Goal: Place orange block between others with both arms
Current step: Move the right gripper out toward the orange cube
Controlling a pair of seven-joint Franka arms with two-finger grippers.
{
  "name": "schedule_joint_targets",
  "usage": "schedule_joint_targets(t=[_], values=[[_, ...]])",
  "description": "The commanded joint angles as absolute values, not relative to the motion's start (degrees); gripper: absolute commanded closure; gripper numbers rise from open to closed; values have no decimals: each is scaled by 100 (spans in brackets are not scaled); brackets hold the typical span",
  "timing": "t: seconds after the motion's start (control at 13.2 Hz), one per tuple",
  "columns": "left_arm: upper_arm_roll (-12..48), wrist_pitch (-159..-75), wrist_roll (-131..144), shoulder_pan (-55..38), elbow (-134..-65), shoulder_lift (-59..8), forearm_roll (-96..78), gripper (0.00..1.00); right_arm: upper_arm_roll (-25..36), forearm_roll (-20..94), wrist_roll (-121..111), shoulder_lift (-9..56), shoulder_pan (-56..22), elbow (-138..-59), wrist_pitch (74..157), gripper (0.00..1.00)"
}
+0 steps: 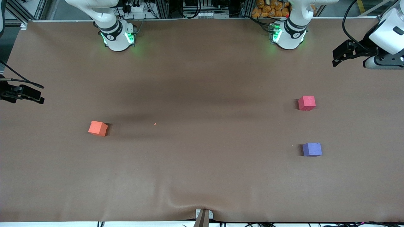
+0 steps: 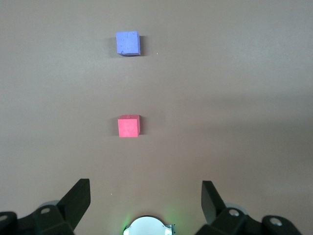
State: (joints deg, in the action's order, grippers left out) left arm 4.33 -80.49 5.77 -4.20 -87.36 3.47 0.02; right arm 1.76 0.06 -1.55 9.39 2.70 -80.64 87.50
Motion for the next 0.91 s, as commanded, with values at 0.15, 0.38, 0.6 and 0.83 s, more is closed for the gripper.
schedule_joint_targets(t=[0.15, 0.38, 0.6, 0.83], values=[[466, -7937, 633, -396, -8719, 431, -35, 0, 176, 105, -53, 914, 272, -8024, 8745, 0], [483, -7937, 650, -404, -8719, 378, -35, 0, 176, 114, -79, 914, 281, -8024, 8745, 0], [466, -7945, 650, -396, -8736, 334, -44, 0, 176, 114, -88, 914, 290, -8024, 8728, 0], [457, -7945, 668, -396, -8745, 281, -35, 0, 150, 97, -79, 923, 211, -8042, 8675, 0]])
